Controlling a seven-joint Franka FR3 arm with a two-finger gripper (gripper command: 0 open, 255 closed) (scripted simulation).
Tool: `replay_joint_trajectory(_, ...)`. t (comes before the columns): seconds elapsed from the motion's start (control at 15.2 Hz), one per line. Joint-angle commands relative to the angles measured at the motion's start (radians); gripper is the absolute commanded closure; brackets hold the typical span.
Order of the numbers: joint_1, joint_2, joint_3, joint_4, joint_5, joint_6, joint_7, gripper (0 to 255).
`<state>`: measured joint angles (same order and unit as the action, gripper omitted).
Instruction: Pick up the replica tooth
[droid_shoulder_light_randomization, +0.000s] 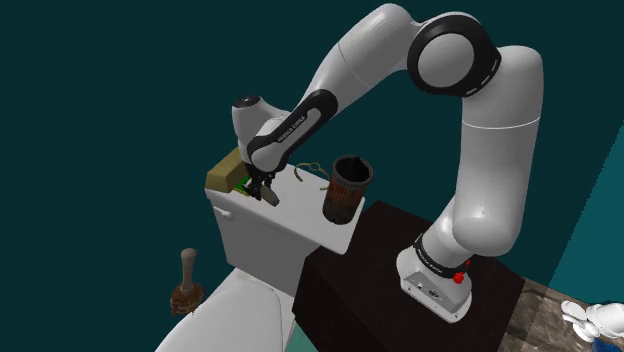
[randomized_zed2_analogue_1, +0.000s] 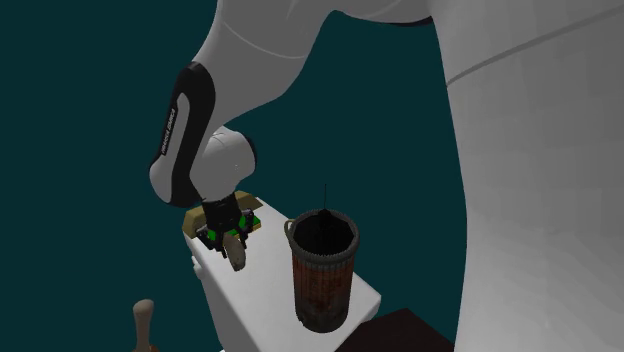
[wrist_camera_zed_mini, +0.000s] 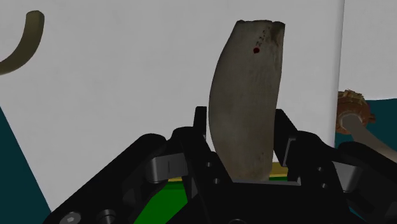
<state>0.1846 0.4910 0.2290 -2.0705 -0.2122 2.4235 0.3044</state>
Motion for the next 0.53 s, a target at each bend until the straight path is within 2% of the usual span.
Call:
replay_joint_trajectory(0.0, -0.002, 0.001, -0.003, -0.003, -0.001, 0.000, -0.001, 255)
replay_joint_trajectory(0.46, -0.009, -0.050, 0.011, -0.001, 0.019, -0.052, -0.012, 255)
